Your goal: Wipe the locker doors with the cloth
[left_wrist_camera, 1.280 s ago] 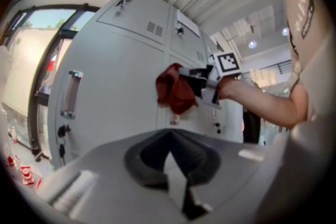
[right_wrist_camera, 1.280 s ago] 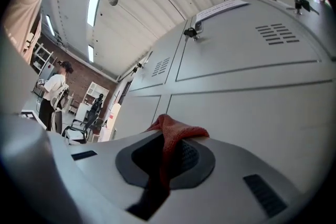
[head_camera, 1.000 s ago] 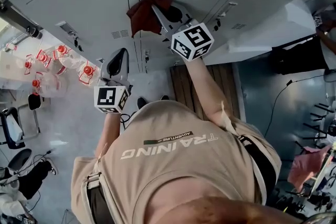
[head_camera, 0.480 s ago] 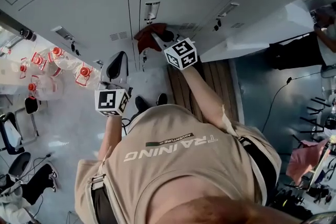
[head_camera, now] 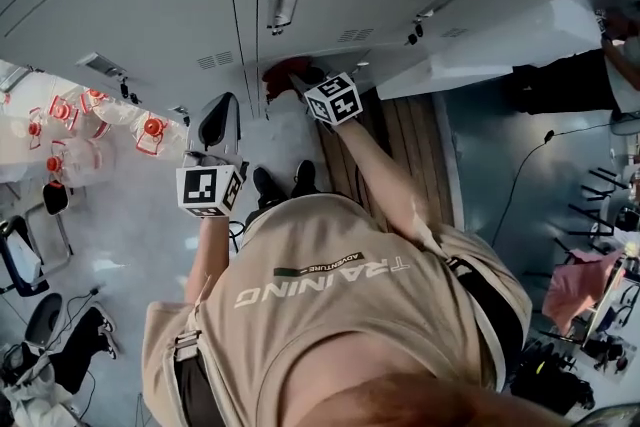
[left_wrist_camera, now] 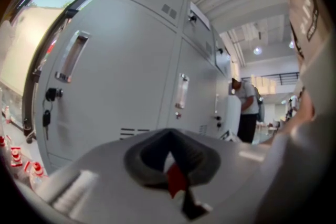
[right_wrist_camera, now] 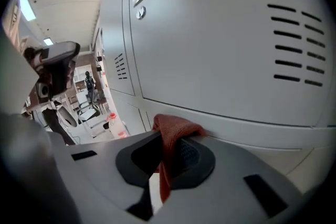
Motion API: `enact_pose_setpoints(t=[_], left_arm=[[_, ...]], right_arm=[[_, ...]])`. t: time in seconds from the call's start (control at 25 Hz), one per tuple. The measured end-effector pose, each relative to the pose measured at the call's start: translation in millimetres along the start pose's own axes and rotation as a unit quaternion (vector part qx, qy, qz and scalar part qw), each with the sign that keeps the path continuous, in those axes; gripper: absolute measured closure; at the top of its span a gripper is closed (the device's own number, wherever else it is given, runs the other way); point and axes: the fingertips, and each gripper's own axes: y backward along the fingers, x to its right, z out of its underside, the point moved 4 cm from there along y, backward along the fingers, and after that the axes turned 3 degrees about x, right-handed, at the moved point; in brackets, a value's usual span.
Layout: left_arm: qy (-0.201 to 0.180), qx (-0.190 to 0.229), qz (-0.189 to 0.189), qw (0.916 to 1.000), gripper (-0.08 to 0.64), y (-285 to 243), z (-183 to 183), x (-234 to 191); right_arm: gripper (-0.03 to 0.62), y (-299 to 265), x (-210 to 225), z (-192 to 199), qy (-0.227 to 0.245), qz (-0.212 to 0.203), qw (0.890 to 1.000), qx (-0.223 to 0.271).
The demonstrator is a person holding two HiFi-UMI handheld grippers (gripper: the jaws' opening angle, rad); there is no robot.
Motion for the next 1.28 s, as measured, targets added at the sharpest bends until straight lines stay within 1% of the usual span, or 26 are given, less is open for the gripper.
enact_pose_setpoints(t=[0.08,0.16,0.24,0.28,0.36,0.48,0.56,0.68,0.76,0.8,0.88,0.96,1.04,1.08,1.2,1.28], left_arm=[[-0.006,-0.001,0.014,0.9999,0.555,-4.5,-2.5,5.0],[-0.013,0.004,0.025,0.9996,0.555,-11.9,-8.0,9.4],[-0.020,0.009,0.037,0.9991,0.555,-20.6,-14.2,14.4],[-0.023,0.010,0.042,0.9988,0.555,-24.5,-16.4,17.2],[-0.025,0.011,0.052,0.9982,0.555,-32.1,-19.3,23.0],[-0.031,0.014,0.071,0.9969,0.555,-44.8,-25.0,35.2],[-0.034,0.018,0.080,0.9960,0.555,-50.4,-29.3,43.2],[-0.039,0.016,0.088,0.9952,0.555,-52.8,-31.6,51.2],[-0.041,0.012,0.089,0.9951,0.555,-52.2,-31.6,53.8],[-0.041,0.011,0.087,0.9953,0.555,-51.4,-31.9,54.6],[-0.042,0.012,0.080,0.9958,0.555,-48.7,-32.3,54.6],[-0.042,0.010,0.071,0.9965,0.555,-45.1,-31.4,51.7],[-0.041,0.007,0.059,0.9974,0.555,-40.9,-29.5,46.9],[-0.041,0.006,0.052,0.9978,0.555,-38.0,-28.5,43.9],[-0.037,0.006,0.029,0.9989,0.555,-29.6,-28.4,32.8],[-0.037,0.011,0.020,0.9991,0.555,-26.5,-30.7,27.6]], right_arm=[[0.565,14.7,-5.8,-5.9,0.009,-0.011,1.000,0.021],[0.565,35.9,-14.3,-25.1,0.033,-0.029,0.998,0.055],[0.565,67.8,-25.1,-57.8,0.063,-0.049,0.991,0.106],[0.565,87.3,-30.6,-78.2,0.081,-0.054,0.986,0.136],[0.565,128.4,-41.0,-124.3,0.124,-0.059,0.971,0.197],[0.565,188.5,-53.7,-203.0,0.189,-0.063,0.938,0.284],[0.565,223.7,-60.4,-251.9,0.217,-0.055,0.918,0.327],[0.563,259.7,-62.3,-305.8,0.249,-0.047,0.898,0.359],[0.565,270.6,-57.2,-333.3,0.265,-0.027,0.889,0.374],[0.565,274.3,-52.7,-344.8,0.264,-0.015,0.885,0.383],[0.565,280.2,-41.3,-363.6,0.245,-0.001,0.881,0.404],[0.565,279.7,-28.3,-376.1,0.233,0.012,0.882,0.409],[0.565,271.0,-15.9,-379.6,0.238,0.039,0.887,0.394],[0.565,266.7,-11.8,-377.8,0.237,0.045,0.890,0.387],[0.565,259.2,-5.9,-365.2,0.214,0.039,0.898,0.383],[0.565,250.7,-1.0,-348.6,0.208,0.041,0.905,0.369]])
